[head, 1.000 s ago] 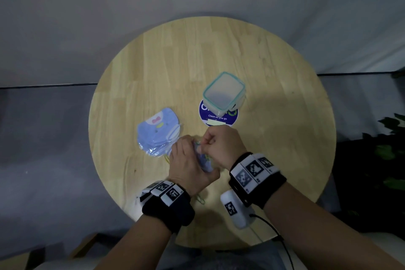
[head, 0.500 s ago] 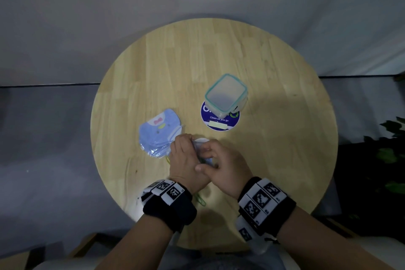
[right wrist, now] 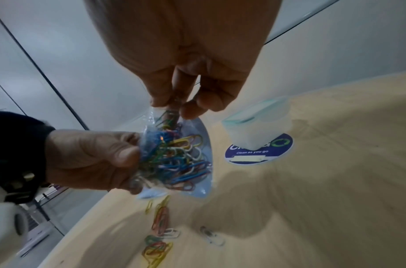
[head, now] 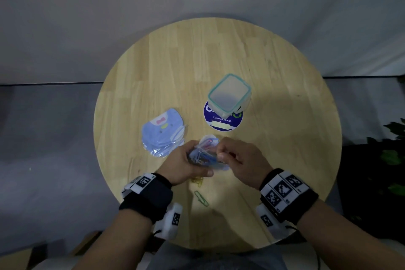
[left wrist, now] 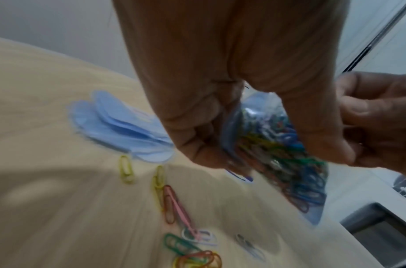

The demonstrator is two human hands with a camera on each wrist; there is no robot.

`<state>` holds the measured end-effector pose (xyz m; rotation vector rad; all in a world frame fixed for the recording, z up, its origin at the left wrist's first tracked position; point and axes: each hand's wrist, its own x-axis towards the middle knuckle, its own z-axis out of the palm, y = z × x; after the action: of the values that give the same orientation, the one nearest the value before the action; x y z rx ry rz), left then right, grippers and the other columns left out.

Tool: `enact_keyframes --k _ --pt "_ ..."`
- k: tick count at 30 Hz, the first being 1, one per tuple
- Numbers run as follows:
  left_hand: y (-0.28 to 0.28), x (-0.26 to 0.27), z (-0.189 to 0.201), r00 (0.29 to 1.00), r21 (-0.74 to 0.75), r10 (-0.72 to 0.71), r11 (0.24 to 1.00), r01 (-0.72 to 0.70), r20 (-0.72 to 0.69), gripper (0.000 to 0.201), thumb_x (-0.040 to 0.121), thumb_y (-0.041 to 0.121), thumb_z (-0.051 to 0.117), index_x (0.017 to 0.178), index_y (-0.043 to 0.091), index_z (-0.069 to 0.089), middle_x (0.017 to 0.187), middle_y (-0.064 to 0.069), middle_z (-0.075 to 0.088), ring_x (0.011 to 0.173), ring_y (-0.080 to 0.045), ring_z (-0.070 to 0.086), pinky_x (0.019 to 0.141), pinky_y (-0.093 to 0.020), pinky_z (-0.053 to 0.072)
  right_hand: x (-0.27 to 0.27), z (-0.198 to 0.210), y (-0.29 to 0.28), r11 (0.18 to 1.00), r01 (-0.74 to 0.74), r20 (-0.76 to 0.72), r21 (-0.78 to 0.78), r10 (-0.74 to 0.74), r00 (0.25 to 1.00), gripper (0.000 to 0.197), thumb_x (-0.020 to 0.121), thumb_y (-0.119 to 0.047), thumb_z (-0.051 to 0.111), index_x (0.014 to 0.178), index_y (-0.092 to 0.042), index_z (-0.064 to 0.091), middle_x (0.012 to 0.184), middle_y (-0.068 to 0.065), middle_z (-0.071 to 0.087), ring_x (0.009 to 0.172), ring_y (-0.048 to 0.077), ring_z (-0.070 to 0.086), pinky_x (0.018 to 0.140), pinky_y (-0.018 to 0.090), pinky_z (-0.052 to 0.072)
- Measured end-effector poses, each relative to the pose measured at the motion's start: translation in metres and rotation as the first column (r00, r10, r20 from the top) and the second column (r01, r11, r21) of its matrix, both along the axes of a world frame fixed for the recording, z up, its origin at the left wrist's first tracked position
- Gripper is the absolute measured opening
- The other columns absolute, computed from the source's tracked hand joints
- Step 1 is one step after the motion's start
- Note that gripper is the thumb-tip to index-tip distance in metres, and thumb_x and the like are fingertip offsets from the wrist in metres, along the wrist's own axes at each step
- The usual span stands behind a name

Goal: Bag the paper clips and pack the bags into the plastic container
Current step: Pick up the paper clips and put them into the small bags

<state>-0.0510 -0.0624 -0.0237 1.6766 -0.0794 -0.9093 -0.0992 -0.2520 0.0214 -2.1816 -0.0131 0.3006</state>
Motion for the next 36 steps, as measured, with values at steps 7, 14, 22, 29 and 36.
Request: enact_keyframes --k 7,14,22,29,36 --pt "-0.004 -0.009 0.003 0.99 -0.035 -0.116 0.993 0.113 -0.076 0.027 0.074 -0.009 0.073 0.089 0.013 0.068 0.065 0.015 0.07 0.061 0.002 0.061 0.063 -0.015 0.05 -0.003 0.003 -0.008 0.999 -0.038 0.025 0.005 0.038 0.999 0.015 0.072 -0.018 0.07 0.084 -0.022 0.061 0.07 -0.025 0.058 0.063 -0.007 0.053 0.058 0.005 0.038" --pt "-0.005 -0.01 0.003 0.989 0.038 -0.113 0.992 0.117 -0.101 0.019 0.063 0.015 0.074 0.079 0.023 0.069 0.057 0.011 0.064 0.05 -0.003 0.054 0.052 -0.022 0.048 0.001 0.006 -0.01 0.956 -0.222 0.126 -0.19 0.248 0.961 0.02 0.073 -0.027 0.065 0.09 -0.019 0.058 0.097 -0.004 0.068 0.083 0.02 0.061 0.069 0.032 0.052" --pt "-0.009 -0.017 0.004 0.987 -0.013 -0.115 0.993 0.115 -0.11 0.024 0.074 -0.006 0.073 0.085 0.015 0.068 0.069 0.001 0.067 0.057 -0.007 0.059 0.059 -0.024 0.053 0.001 0.001 -0.014 0.995 -0.101 -0.151 0.026 0.104 0.983 0.024 0.072 -0.012 0.072 0.093 -0.021 0.066 0.087 -0.004 0.072 0.076 0.001 0.063 0.07 0.016 0.05" --pt "-0.01 -0.018 0.003 0.98 -0.028 -0.121 0.993 0.118 -0.156 0.023 0.07 -0.011 0.073 0.081 0.008 0.067 0.068 0.0 0.064 0.061 -0.009 0.06 0.061 -0.023 0.052 0.008 0.001 -0.013 0.953 -0.298 -0.334 -0.052 0.264 0.905 0.022 0.072 -0.024 0.075 0.094 -0.023 0.075 0.097 0.003 0.073 0.088 0.016 0.065 0.081 0.027 0.048" --pt "-0.008 -0.016 0.003 0.968 -0.038 -0.181 0.983 0.177 -0.173 0.024 0.067 0.005 0.081 0.086 0.013 0.07 0.072 0.004 0.066 0.064 -0.004 0.061 0.061 -0.023 0.05 0.001 -0.009 -0.004 0.944 -0.312 -0.277 -0.111 0.272 0.922 0.022 0.078 -0.03 0.066 0.098 -0.023 0.073 0.098 0.005 0.074 0.091 0.021 0.066 0.082 0.03 0.05"
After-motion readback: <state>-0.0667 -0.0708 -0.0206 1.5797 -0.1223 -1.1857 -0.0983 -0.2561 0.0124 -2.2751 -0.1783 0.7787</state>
